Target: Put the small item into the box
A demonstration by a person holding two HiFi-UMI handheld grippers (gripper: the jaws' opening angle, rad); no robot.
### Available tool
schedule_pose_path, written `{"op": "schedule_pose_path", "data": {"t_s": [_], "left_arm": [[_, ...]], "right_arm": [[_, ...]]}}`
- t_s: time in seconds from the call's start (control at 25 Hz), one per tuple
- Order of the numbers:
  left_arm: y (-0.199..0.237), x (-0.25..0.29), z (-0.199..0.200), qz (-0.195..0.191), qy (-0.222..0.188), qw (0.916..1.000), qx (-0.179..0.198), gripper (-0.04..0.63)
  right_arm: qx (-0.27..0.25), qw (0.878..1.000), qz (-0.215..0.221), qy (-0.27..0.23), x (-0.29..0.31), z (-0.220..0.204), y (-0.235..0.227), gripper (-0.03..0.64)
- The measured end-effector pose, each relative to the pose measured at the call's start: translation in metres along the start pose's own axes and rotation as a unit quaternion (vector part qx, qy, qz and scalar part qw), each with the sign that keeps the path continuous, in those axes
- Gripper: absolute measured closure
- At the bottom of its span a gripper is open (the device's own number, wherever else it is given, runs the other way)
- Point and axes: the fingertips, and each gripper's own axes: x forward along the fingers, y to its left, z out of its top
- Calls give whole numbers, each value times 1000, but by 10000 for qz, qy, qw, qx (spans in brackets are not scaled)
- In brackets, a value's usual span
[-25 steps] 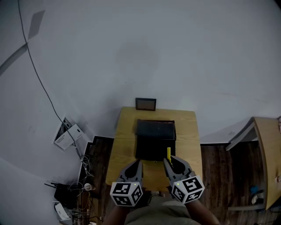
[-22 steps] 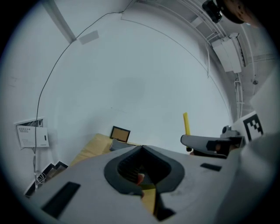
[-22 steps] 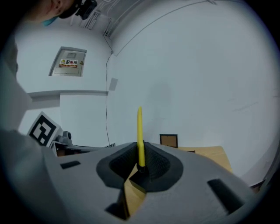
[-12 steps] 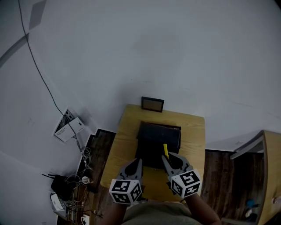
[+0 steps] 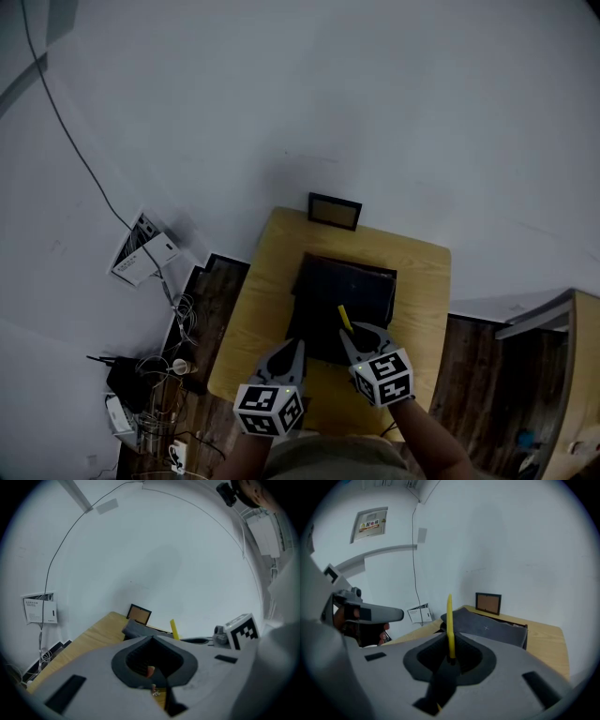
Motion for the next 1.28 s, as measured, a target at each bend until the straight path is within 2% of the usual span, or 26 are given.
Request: {"op": "schedule_pose_path", "data": {"t_s": [0.36,0.72,0.8,0.92,1.2,1.28], "left_arm": [[11,7,-7,126,48,9998,-112,592],[19,7,-15,253,108,9994,-203,592],[19,8,-15,256,113,9994,-208,592],[16,10,-14,221,116,9995,-193,592],[15,9,-13,178,107,9996,-175,592],[14,6,-12,164,86,9997,-165,592]], "right_arm": [[-165,9930,296,1134,56,-56,-6,572],[-396,9765,581,2039,81,-94,3,572],[-267,9723,656,2227,85,-103,5,572],[93,9696,720,2335,87,-107,5,572],[108,9700,806,2292,86,-103,10,570],[-21,9713,803,2240,87,-104,12,532]]}}
